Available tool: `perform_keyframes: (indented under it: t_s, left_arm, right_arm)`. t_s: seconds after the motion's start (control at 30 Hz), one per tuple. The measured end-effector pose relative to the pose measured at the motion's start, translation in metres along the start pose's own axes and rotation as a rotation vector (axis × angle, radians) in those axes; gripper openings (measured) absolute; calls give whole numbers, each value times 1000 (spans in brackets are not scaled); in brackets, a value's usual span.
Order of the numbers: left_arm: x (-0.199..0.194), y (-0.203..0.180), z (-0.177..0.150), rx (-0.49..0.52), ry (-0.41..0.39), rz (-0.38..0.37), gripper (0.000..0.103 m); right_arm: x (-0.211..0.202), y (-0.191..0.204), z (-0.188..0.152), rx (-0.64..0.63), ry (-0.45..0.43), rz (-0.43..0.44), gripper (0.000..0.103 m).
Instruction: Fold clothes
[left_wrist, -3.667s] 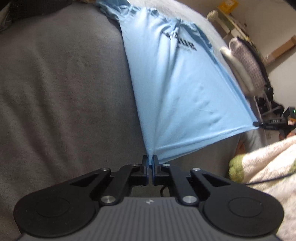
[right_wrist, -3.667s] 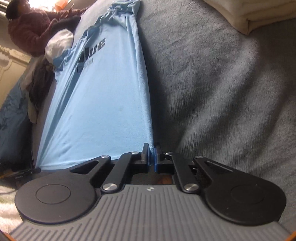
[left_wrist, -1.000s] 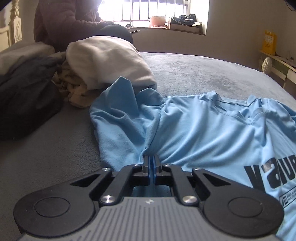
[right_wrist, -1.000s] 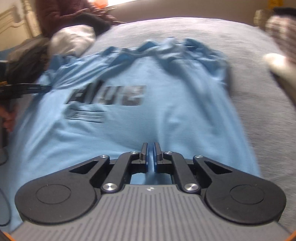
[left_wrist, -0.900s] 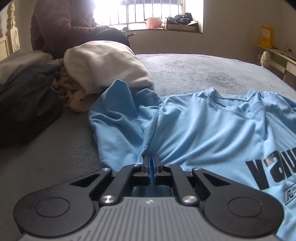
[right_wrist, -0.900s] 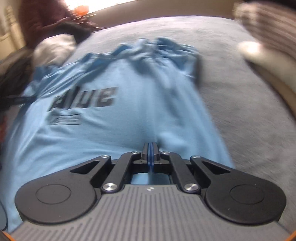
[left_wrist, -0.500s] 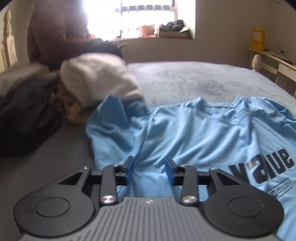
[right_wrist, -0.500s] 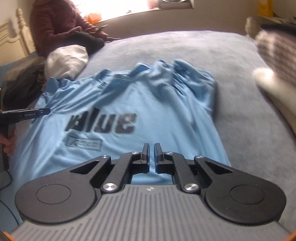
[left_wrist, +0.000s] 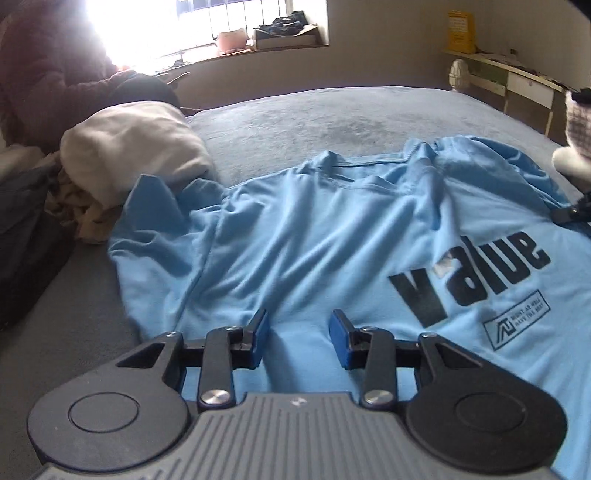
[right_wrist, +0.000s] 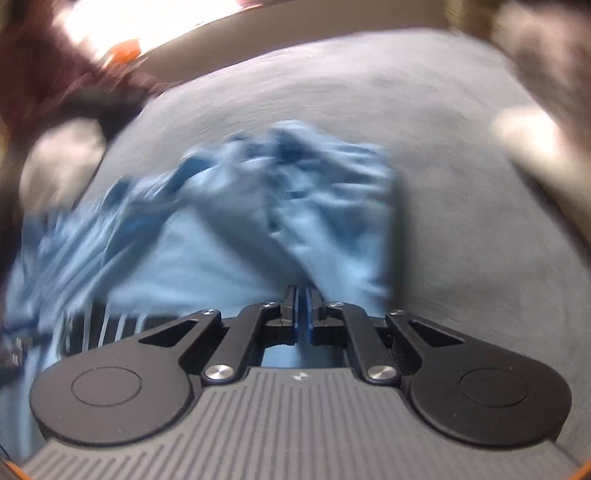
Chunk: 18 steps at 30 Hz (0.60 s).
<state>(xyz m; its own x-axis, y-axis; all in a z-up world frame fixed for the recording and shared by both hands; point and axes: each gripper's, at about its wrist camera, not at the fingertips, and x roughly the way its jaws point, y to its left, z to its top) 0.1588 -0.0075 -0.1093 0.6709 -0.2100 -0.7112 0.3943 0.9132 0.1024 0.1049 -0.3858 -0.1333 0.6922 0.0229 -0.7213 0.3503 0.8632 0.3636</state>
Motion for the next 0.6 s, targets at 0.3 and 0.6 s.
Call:
perform_keyframes:
  t_s: [0.3,0.6]
  left_arm:
    - [-1,23,41,-11,-32,8,45]
    - [65,6,106,321,52,-35,56]
  right_arm:
    - [-17,53,24,-222,-13,108,14]
    - [21,74,121,-476,96,140,61]
